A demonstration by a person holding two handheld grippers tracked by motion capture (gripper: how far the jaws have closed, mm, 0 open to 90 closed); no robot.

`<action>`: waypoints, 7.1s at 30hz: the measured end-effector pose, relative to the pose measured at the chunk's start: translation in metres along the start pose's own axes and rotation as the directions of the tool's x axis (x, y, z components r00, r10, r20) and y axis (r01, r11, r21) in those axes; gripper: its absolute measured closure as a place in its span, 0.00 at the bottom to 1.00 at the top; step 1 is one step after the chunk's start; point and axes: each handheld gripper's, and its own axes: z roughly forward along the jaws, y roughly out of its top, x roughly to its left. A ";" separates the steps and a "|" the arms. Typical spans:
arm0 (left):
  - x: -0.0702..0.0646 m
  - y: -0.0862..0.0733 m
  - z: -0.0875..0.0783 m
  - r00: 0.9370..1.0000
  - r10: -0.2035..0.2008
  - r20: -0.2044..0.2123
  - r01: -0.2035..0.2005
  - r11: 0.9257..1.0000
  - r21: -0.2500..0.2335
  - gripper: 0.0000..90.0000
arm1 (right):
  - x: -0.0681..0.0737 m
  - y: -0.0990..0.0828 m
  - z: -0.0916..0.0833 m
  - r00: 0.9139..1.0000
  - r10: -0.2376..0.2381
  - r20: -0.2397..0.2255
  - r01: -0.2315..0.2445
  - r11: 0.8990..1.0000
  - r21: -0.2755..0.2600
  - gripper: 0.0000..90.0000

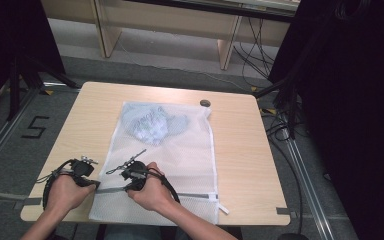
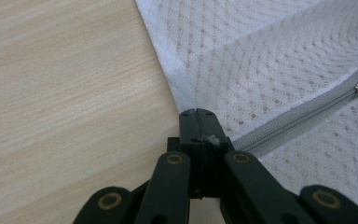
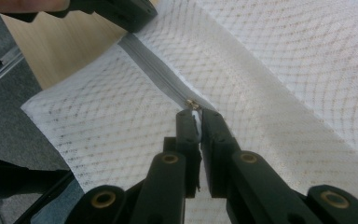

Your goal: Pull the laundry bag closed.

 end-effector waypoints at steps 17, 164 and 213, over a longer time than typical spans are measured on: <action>0.001 0.000 0.000 1.000 0.004 0.001 -0.004 1.000 0.003 1.00 | 0.000 0.000 -0.004 1.000 -0.011 0.003 0.011 1.000 -0.010 0.97; 0.002 0.001 0.000 0.999 0.031 0.006 -0.031 0.999 0.014 1.00 | -0.034 -0.031 -0.032 0.998 0.054 0.036 -0.056 0.996 0.075 0.97; 0.000 0.002 0.001 1.000 0.021 -0.004 -0.021 1.000 0.008 1.00 | -0.040 -0.039 -0.034 0.996 0.071 0.056 -0.077 0.990 0.117 0.97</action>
